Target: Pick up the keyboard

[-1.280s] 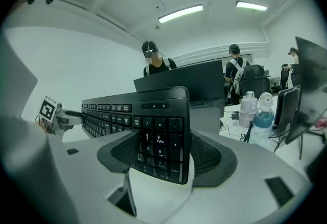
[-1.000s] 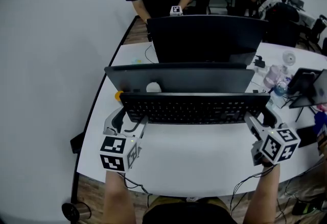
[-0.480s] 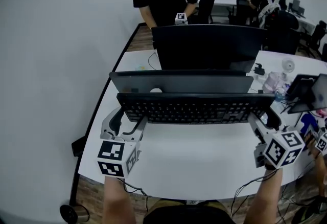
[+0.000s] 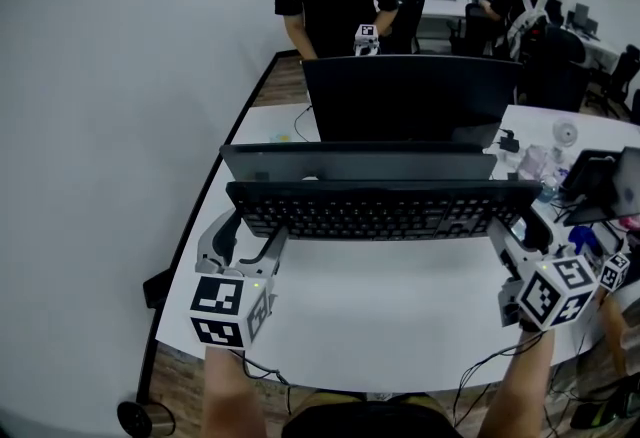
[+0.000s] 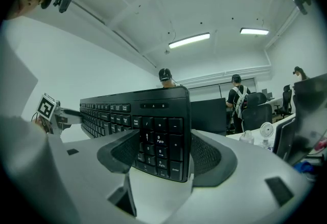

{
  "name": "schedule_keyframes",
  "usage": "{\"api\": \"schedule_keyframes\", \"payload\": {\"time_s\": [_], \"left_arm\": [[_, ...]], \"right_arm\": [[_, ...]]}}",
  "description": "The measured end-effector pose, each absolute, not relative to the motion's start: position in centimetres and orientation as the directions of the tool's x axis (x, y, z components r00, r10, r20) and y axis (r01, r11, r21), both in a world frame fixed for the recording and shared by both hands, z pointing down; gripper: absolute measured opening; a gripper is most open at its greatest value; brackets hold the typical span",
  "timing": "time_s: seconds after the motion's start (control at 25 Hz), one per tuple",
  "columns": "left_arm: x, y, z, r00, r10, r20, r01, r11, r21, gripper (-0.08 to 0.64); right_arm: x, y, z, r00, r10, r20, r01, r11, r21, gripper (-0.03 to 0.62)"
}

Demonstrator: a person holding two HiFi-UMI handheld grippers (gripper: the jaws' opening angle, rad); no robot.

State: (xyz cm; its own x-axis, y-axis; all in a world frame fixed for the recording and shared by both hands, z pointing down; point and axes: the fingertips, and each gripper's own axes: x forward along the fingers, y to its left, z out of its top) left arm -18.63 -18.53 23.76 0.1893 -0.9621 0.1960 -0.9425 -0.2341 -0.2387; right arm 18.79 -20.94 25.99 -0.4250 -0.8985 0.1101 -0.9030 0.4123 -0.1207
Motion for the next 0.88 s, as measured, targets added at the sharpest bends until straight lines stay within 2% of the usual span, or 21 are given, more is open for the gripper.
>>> {"api": "schedule_keyframes", "payload": {"time_s": [0.64,0.88], "left_arm": [[-18.2,-17.8,22.5,0.195,-0.966,0.172,-0.941,-0.234,-0.246,0.295],[-17.9,-19.5,25.4,0.201,-0.964,0.172,-0.941,-0.239,-0.241,0.295]], "right_arm": [[19.3,-20.3,24.9,-0.421,-0.904,0.075,-0.904,0.412,-0.111,0.311],[19.6,-21.8,27.6,-0.416,-0.905,0.087,-0.907,0.405,-0.118,0.311]]}}
